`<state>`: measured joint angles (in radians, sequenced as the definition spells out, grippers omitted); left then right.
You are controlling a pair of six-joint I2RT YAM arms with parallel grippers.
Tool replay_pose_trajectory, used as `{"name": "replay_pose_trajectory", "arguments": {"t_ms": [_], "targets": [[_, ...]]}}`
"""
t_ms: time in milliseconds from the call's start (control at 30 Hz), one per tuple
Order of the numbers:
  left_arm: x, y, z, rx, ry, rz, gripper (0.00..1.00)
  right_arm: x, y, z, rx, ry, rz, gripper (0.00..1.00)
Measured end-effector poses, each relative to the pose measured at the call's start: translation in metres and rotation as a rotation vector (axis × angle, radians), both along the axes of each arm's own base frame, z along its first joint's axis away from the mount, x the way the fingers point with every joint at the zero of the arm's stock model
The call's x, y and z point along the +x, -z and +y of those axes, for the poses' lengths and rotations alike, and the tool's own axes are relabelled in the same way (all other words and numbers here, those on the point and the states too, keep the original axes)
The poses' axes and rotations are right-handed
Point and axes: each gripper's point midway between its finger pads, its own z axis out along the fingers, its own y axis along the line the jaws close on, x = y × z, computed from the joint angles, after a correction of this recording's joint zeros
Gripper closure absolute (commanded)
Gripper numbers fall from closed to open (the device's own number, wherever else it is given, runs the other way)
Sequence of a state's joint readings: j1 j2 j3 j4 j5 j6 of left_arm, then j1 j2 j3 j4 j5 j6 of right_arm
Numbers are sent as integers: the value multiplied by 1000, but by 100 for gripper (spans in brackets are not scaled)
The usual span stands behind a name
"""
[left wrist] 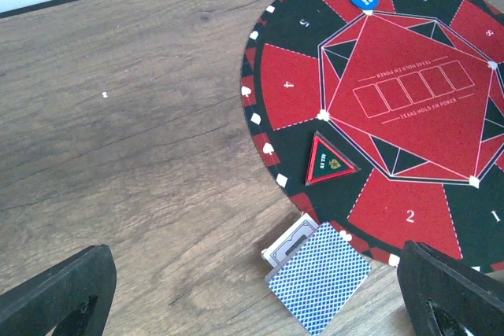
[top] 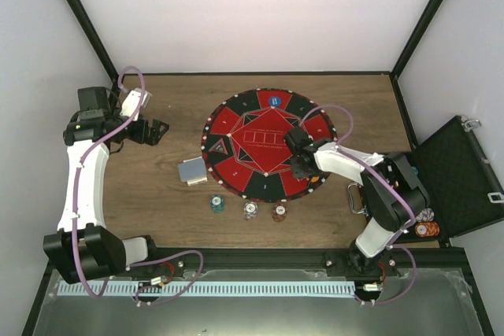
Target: Distribute texas hold em gaming equipment
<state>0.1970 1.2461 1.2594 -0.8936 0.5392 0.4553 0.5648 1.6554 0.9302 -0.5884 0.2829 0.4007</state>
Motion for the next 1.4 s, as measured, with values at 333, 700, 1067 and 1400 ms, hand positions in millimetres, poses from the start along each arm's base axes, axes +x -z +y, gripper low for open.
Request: {"name": "replay_pose_trajectory", "arguments": {"t_ms": [333, 700, 1067, 1400], "targets": [[1, 2, 6, 21, -29, 7, 0, 0, -124, 130, 222, -255, -214, 27], [5, 7, 19, 55, -97, 28, 0, -106, -95, 271, 345, -643, -36, 12], [5, 8, 23, 68, -110, 28, 0, -112, -41, 288, 270, -699, 71, 27], [5, 8, 24, 70, -111, 27, 0, -111, -25, 294, 243, -721, 100, 40]]}}
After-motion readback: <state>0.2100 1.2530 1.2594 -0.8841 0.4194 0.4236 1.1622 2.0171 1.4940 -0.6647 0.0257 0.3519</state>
